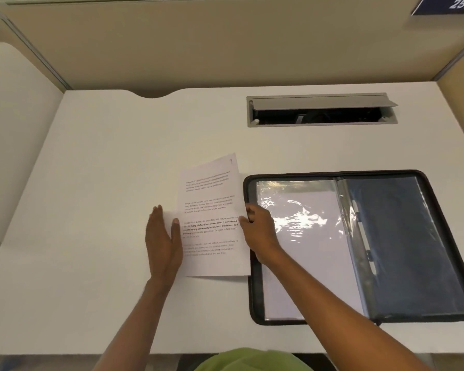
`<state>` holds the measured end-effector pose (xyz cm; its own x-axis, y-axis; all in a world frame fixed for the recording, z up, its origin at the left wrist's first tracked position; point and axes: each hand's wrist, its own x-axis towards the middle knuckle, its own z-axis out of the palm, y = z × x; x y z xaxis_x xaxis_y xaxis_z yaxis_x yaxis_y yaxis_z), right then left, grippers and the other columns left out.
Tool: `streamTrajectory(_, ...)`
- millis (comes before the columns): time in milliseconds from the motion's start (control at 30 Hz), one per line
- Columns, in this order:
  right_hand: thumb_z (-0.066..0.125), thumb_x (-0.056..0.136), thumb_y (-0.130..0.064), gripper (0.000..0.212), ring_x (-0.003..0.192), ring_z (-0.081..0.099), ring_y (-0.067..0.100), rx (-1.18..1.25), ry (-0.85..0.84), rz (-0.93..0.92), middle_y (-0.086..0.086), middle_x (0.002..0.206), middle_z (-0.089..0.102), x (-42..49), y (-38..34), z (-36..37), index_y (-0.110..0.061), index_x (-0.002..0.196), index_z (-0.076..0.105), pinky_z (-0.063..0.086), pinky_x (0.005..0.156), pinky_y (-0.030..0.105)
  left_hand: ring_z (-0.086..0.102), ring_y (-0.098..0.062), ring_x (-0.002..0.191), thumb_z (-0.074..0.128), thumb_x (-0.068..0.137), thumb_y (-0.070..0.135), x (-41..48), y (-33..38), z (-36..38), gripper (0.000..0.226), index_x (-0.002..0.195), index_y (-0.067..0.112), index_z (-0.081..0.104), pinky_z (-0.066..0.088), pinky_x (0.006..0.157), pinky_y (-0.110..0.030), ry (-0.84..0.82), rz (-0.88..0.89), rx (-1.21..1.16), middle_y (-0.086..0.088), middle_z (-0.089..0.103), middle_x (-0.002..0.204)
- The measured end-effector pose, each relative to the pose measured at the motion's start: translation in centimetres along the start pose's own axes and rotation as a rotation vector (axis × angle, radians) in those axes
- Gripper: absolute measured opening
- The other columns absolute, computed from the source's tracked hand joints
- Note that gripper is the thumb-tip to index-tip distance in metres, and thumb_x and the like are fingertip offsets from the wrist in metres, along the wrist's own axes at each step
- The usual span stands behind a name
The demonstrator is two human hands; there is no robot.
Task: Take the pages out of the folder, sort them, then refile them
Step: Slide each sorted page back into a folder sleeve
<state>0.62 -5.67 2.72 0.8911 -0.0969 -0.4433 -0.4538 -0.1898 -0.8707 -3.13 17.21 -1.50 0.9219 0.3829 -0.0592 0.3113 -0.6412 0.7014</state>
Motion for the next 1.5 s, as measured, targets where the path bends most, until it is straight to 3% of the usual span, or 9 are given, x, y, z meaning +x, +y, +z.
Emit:
streamTrajectory(100, 0.057, 0.1, -0.003, 0.025, 0.089, 0.074, 0.012, 0.123, -0.052, 0.019, -0.006, 0.102, 0.076, -0.5, -0.8, -3.8, -0.021, 0.112, 0.068, 0.062, 0.077, 0.03, 0.05, -0.019, 0.137, 0.047, 0.109, 0.047, -0.4, 2.8, 0.1, 0.055, 0.157, 0.021, 0.042, 0.036, 0.116, -0.036, -0.023, -0.203, -0.201, 0.003, 0.053, 0.152)
streamTrajectory(233, 0.058, 0.1, -0.005, 0.024, 0.093, 0.075, 0.017, 0.152, -0.09, 0.032, -0.001, 0.105, 0.077, -0.9, -0.4, -9.6, -0.02, 0.115, 0.068, 0.063, 0.079, 0.032, 0.064, -0.025, 0.097, 0.063, 0.098, 0.047, -0.5, 6.6, 1.7, 0.036, 0.101, 0.013, 0.071, 0.048, 0.089, -0.042, -0.198, -0.449, -0.621, -0.001, 0.075, 0.106)
streamTrajectory(400, 0.06, 0.101, -0.008, 0.022, 0.095, 0.075, 0.016, 0.138, -0.1, 0.03, -0.002, 0.107, 0.077, -0.9, 1.3, -17.1, -0.022, 0.116, 0.068, 0.063, 0.081, 0.033, 0.075, -0.019, 0.092, 0.065, 0.101, 0.009, -3.2, 12.9, 5.2, 0.011, 0.107, 0.009, 0.074, 0.057, 0.084, -0.034, -0.308, -0.496, -0.763, -0.009, 0.079, 0.109)
streamTrajectory(633, 0.067, 0.098, -0.011, 0.021, 0.094, 0.076, 0.017, 0.164, -0.114, 0.085, 0.0, 0.108, 0.078, 0.3, 3.8, -26.8, -0.02, 0.117, 0.067, 0.063, 0.084, 0.038, 0.077, -0.022, 0.088, 0.067, 0.1, 0.008, -6.5, 18.7, 12.0, 0.008, 0.105, 0.008, 0.073, 0.062, 0.07, -0.029, -0.377, -0.522, -0.797, -0.012, 0.079, 0.107)
streamTrajectory(833, 0.073, 0.094, -0.015, 0.032, 0.098, 0.076, 0.018, 0.148, -0.114, 0.09, -0.004, 0.113, 0.077, 1.1, 5.7, -35.1, -0.021, 0.124, 0.066, 0.063, 0.086, 0.044, 0.076, -0.035, 0.101, 0.064, 0.101, 0.008, -9.5, 23.8, 17.9, 0.016, 0.114, 0.002, 0.072, 0.06, 0.084, -0.041, -0.528, -0.502, -0.734, -0.016, 0.079, 0.11)
streamTrajectory(1067, 0.071, 0.096, -0.016, 0.037, 0.103, 0.074, 0.016, 0.146, -0.064, 0.132, -0.004, 0.121, 0.075, 1.2, 8.4, -43.8, -0.021, 0.132, 0.065, 0.062, 0.088, 0.04, 0.075, -0.015, 0.086, 0.067, 0.097, 0.009, -10.2, 28.3, 24.0, 0.031, 0.128, 0.015, 0.066, 0.061, 0.081, -0.029, -0.403, -0.076, -0.286, -0.006, 0.078, 0.107)
streamTrajectory(1167, 0.071, 0.096, -0.018, 0.036, 0.104, 0.074, 0.017, 0.152, -0.053, 0.129, -0.004, 0.121, 0.075, 0.9, 9.1, -46.6, -0.021, 0.132, 0.065, 0.061, 0.089, 0.039, 0.061, -0.025, 0.12, 0.069, 0.099, 0.013, -8.6, 29.0, 26.5, 0.049, 0.146, 0.011, 0.058, 0.046, 0.108, -0.038, -0.362, 0.321, 0.025, -0.009, 0.066, 0.136)
streamTrajectory(1267, 0.072, 0.095, -0.019, 0.034, 0.103, 0.075, 0.02, 0.159, -0.051, 0.141, -0.004, 0.119, 0.076, 0.9, 9.3, -48.7, -0.022, 0.128, 0.067, 0.061, 0.089, 0.043, 0.054, -0.034, 0.133, 0.069, 0.097, 0.014, -6.7, 30.8, 28.5, 0.051, 0.146, 0.008, 0.058, 0.039, 0.113, -0.041, -0.414, 0.566, 0.219, -0.013, 0.06, 0.146)
streamTrajectory(1500, 0.073, 0.094, -0.022, 0.037, 0.104, 0.074, 0.023, 0.16, -0.037, 0.134, -0.003, 0.119, 0.076, 0.8, 9.7, -50.9, -0.022, 0.13, 0.066, 0.059, 0.093, 0.05, 0.059, -0.035, 0.119, 0.075, 0.091, 0.016, -4.8, 31.9, 30.9, 0.051, 0.14, 0.01, 0.063, 0.051, 0.098, -0.051, -0.408, 0.738, 0.414, -0.01, 0.065, 0.129)
